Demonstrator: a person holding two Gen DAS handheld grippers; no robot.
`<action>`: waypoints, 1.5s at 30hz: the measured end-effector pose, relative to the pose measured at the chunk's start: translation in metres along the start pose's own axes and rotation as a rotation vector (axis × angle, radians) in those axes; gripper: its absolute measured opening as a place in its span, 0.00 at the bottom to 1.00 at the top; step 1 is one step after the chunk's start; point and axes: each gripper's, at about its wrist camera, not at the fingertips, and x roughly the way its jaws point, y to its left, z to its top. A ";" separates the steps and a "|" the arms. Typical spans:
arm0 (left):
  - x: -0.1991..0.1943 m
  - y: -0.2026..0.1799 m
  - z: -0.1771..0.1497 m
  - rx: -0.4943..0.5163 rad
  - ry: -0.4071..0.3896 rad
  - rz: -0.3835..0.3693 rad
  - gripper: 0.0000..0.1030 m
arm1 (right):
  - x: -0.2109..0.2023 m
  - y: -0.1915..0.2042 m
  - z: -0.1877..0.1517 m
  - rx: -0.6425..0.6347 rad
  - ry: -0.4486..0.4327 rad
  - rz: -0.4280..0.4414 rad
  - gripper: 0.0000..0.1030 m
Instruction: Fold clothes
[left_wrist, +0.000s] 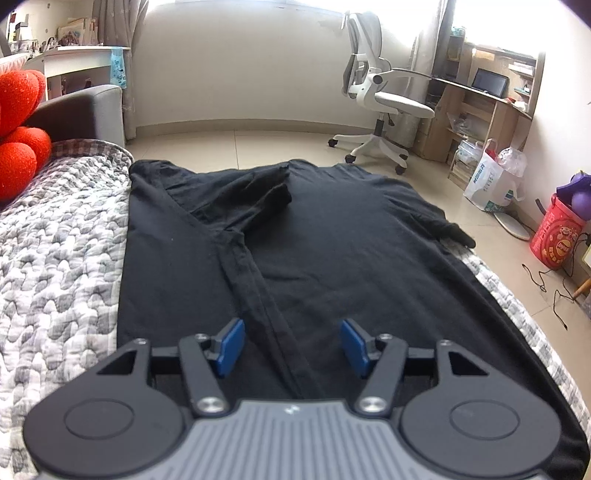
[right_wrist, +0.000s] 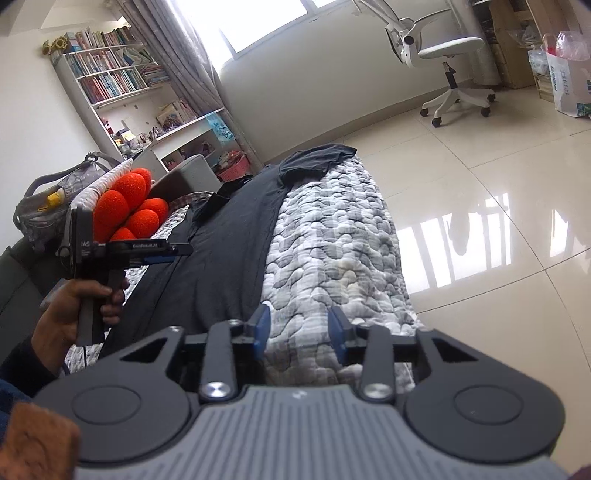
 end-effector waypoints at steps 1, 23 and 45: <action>-0.001 0.000 -0.002 0.009 -0.010 0.008 0.58 | 0.003 -0.001 0.002 -0.001 0.001 0.005 0.40; 0.019 0.002 0.033 0.006 -0.052 0.014 0.60 | 0.097 -0.029 0.107 0.206 0.013 0.072 0.42; 0.060 0.023 0.046 -0.031 -0.055 -0.066 0.65 | 0.227 -0.068 0.176 0.372 0.085 -0.049 0.46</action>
